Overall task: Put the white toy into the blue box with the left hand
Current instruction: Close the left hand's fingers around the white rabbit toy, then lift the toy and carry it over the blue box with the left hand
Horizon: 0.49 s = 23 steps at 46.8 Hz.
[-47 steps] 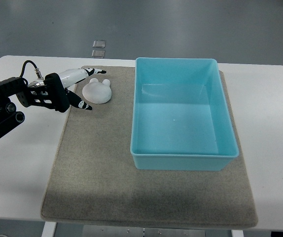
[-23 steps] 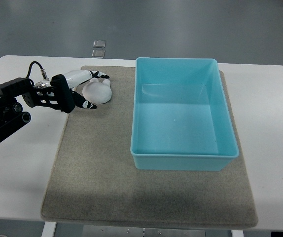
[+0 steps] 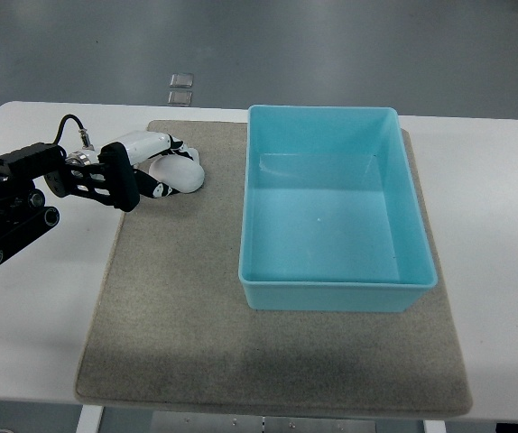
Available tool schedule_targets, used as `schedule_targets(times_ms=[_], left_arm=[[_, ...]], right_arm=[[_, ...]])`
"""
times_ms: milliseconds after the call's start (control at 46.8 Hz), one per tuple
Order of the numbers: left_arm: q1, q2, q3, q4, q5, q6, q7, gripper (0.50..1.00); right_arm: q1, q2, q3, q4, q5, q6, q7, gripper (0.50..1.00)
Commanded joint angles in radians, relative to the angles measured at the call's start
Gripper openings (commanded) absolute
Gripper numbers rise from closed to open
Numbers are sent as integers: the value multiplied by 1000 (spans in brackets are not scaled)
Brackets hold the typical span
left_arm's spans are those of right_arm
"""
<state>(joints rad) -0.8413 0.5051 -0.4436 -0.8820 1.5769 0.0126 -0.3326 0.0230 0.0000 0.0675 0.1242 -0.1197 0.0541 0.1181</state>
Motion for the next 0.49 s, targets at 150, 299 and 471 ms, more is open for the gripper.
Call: schedule_targets(times_ms=[150,299,471], left_arm=[[-12,3,-4,-3,-14,108,0,500],[-15,9,-15,-12,-23,184,0,500],[-51,12,-43,-98,-23,218,-8,500]], right_arm=[[0,0,0,0,0,1,0,936],[0,0,0,0,0,1,0,936],[0,0,0,0,0,0,0,936]])
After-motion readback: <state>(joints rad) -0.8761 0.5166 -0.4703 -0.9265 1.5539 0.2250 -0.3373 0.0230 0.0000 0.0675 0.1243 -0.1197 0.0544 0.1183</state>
